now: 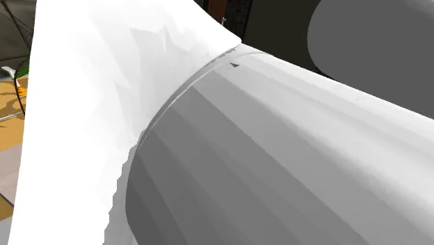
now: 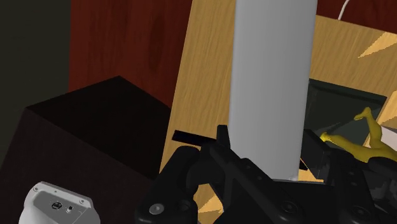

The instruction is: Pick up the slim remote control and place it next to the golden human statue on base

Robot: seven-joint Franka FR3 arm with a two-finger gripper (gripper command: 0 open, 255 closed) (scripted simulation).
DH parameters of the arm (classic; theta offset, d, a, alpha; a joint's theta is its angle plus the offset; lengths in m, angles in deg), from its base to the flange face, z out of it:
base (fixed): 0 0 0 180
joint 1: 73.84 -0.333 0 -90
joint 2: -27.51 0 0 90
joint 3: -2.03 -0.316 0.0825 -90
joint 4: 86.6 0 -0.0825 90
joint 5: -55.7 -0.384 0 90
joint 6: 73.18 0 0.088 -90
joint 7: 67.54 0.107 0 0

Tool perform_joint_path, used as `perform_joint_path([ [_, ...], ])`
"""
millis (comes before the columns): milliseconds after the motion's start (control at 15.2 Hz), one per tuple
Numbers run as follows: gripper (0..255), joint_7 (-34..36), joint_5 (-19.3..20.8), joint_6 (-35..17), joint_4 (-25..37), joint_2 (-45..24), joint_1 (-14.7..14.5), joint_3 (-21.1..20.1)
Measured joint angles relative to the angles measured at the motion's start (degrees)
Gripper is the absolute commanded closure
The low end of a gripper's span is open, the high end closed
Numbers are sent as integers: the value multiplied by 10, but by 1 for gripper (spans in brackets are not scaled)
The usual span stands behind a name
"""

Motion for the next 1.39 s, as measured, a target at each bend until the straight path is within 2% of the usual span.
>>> perform_joint_path([
  [1122, 255, 38, 58, -106, -84, -48, -33, 47],
  [1386, 255, 52, 79, -130, -97, -66, -49, 65],
])
